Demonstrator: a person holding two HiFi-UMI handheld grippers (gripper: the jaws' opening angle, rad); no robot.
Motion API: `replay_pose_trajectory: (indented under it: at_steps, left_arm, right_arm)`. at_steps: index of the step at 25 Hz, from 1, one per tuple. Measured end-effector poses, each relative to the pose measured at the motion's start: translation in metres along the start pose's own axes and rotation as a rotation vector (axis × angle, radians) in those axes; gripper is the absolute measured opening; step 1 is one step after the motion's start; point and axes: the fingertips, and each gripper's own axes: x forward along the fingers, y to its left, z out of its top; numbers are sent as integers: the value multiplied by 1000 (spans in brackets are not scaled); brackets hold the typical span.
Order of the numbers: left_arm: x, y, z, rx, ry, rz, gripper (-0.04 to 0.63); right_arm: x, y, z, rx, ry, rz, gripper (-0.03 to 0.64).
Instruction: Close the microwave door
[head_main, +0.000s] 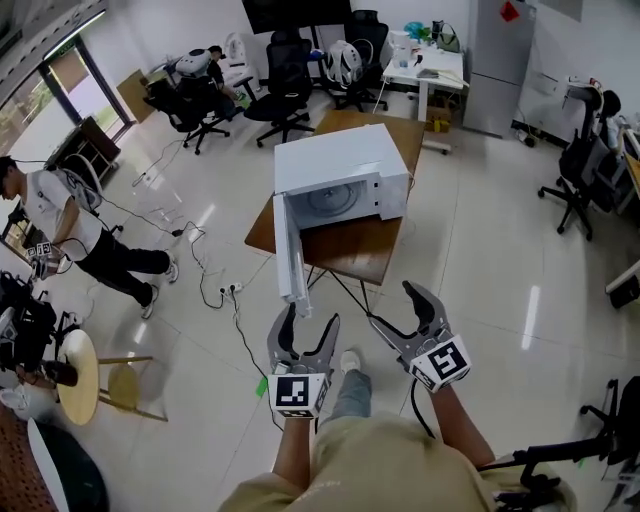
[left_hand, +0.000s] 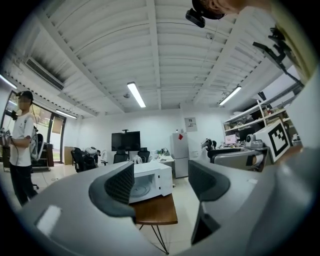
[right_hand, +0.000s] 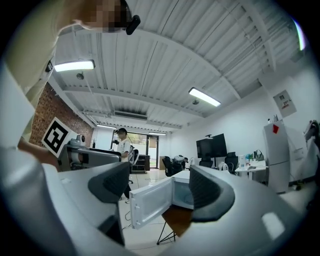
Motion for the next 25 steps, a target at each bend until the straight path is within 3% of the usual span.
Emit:
replay_pose_trajectory:
  at_steps: [5,10,14,20,25]
  left_arm:
    - [41,42,-8,3,-28,-53,341]
    - [81,112,7,3,-45,-74,341]
    - [101,159,-3,-9,-38,-92,341]
    - [146,192,-28,-2,10,-68,341]
    - [163,214,-76,-37,106,-32,341]
  right_arm:
    - [66,-19,1,-53,-1,-20,382]
    - [155,-39,7,-53,-8,-66,404]
    - [207,-38,-8,-65,7,-66,430]
    - [249,-74,-33,-21,40,-47,431]
    - [266,-100,-61,35,31,-19,431]
